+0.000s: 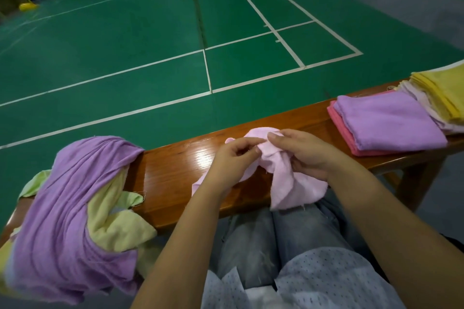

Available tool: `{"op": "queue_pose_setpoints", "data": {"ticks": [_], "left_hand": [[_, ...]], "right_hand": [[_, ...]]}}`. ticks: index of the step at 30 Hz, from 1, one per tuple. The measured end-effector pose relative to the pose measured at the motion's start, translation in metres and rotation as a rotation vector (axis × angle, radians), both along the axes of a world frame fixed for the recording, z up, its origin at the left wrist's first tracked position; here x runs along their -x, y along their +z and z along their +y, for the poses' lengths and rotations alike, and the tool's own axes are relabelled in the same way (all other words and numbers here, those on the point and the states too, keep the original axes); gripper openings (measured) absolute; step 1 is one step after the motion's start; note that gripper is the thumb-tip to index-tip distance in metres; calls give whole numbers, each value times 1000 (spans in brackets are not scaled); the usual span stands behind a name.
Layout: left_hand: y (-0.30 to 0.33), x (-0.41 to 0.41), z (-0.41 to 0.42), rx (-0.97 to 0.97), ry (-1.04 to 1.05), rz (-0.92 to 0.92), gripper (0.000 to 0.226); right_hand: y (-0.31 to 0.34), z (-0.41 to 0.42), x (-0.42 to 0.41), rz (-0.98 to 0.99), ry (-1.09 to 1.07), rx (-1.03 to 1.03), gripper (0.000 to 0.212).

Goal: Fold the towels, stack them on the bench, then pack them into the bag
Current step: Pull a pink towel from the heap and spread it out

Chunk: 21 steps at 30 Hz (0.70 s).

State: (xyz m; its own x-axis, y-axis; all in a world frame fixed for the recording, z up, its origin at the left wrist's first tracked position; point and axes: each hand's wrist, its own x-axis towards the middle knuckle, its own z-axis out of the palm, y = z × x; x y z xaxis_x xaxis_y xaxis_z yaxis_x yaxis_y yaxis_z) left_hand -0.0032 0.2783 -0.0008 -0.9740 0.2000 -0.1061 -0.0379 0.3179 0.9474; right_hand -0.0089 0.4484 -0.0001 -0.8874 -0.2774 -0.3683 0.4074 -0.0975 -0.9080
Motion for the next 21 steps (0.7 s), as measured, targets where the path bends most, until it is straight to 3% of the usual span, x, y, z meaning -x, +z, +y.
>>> {"op": "queue_pose_setpoints", "data": {"ticks": [3,6,9,12,15,18,21], "left_hand": [[2,0,4,22,6,-22,17],[3,4,2,43,49,-48,17],[7,8,5,40,103,-62,17],[12,9,12,132,51,-53,15],[10,7,14,203,-22,-48,15],[5,2,10,168,3,-98,13],[-4,-4,5,120,16,-91,21]], "right_hand": [[-3,11,-6,12,-36,-28,74],[-2,17,-14,70,26,-75,75],[-1,13,-23,249,45,-388,78],[-8,-3,-28,504,-59,-629,58],[-11,-14,-33,631,-207,-595,20],[-13,-11,-36,552,-263,-589,5],[-21,-6,-37,419,-343,-516,6]]}}
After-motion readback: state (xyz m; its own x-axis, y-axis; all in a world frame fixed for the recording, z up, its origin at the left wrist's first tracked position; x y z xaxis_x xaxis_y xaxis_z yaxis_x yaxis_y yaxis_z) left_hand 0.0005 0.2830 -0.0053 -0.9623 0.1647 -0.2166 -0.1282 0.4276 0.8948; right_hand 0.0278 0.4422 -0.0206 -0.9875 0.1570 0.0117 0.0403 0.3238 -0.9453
